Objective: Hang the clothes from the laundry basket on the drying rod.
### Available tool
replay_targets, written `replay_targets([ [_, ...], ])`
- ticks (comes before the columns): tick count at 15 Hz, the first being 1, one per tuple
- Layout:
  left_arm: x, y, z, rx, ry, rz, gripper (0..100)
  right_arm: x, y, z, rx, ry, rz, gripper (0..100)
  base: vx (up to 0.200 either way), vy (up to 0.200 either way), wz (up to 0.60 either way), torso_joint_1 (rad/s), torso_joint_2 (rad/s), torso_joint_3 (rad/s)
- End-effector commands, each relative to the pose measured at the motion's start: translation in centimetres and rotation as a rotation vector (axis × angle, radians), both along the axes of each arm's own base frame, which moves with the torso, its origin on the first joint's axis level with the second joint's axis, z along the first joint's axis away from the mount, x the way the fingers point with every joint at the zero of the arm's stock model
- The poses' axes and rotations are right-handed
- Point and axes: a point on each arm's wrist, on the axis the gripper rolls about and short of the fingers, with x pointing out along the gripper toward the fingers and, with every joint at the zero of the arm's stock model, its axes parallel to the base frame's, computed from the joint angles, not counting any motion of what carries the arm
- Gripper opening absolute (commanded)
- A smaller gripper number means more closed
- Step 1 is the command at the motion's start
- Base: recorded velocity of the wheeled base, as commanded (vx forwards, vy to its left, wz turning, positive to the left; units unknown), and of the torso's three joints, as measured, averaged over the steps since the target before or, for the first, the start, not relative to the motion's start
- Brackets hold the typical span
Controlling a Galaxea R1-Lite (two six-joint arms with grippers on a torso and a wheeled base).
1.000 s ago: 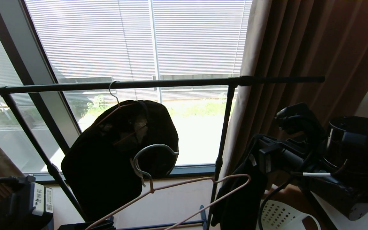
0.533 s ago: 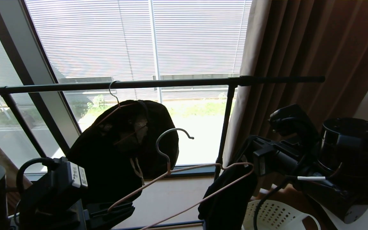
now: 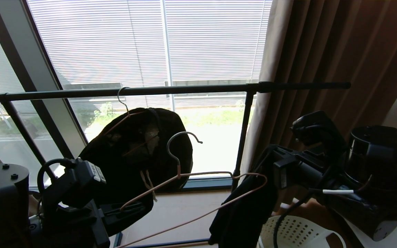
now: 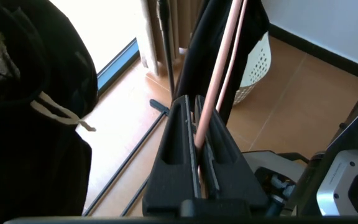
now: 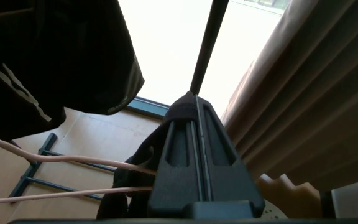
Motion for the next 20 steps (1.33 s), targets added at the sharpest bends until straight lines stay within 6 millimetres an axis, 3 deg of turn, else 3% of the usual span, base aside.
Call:
replay_targets([
  [1, -0.3, 0.3, 0.4, -0.013, -0.022, 0.005, 0, 0.3, 0.3, -0.2, -0.006, 0.007, 0.002, 0, 0.0, 0.0, 0.0, 0.0, 0.0, 0.0],
  [7, -0.9, 0.6, 1.1, -0.035, -0.055, 0.004, 0, 0.9, 0.4, -0.4, -0.006, 0.012, -0.013, 0, 0.0, 0.0, 0.0, 0.0, 0.0, 0.0],
  [13, -0.2, 0.3, 1.1, -0.026, -0.046, 0.009, 0, 0.6, 0.5, -0.5, -0.005, 0.015, -0.003, 0, 0.0, 0.0, 0.0, 0.0, 0.0, 0.0],
  [20, 0.8, -0.4, 0.5, -0.004, -0.013, 0.0, 0, -2.3, 3.3, 0.7, 0.025, -0.037, 0.1, 0, 0.0, 0.0, 0.0, 0.0, 0.0, 0.0],
])
